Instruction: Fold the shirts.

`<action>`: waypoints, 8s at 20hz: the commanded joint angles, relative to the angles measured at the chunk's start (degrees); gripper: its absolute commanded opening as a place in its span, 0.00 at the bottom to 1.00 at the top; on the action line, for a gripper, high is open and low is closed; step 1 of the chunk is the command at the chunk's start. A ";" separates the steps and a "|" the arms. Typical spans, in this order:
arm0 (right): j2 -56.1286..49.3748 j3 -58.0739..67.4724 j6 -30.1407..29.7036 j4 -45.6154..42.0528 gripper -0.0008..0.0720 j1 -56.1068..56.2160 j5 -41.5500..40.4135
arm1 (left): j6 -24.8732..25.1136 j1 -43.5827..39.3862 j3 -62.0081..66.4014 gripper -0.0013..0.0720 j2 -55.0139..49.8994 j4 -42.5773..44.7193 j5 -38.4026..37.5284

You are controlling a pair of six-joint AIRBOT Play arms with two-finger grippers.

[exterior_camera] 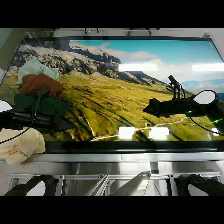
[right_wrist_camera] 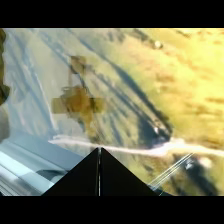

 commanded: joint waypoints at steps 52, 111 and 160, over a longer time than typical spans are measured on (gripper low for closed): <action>0.02 -0.02 0.00 0.17 0.03 0.04 -1.66 | 13.79 14.03 79.78 0.06 -40.11 -34.12 18.53; -14.43 24.39 -21.11 34.29 0.03 -23.10 25.40 | -9.42 -11.74 52.15 0.05 -18.75 10.95 -1.97; -14.19 17.70 -19.43 4.63 0.80 -37.31 5.75 | -2.93 6.97 63.34 0.81 -38.32 6.62 0.76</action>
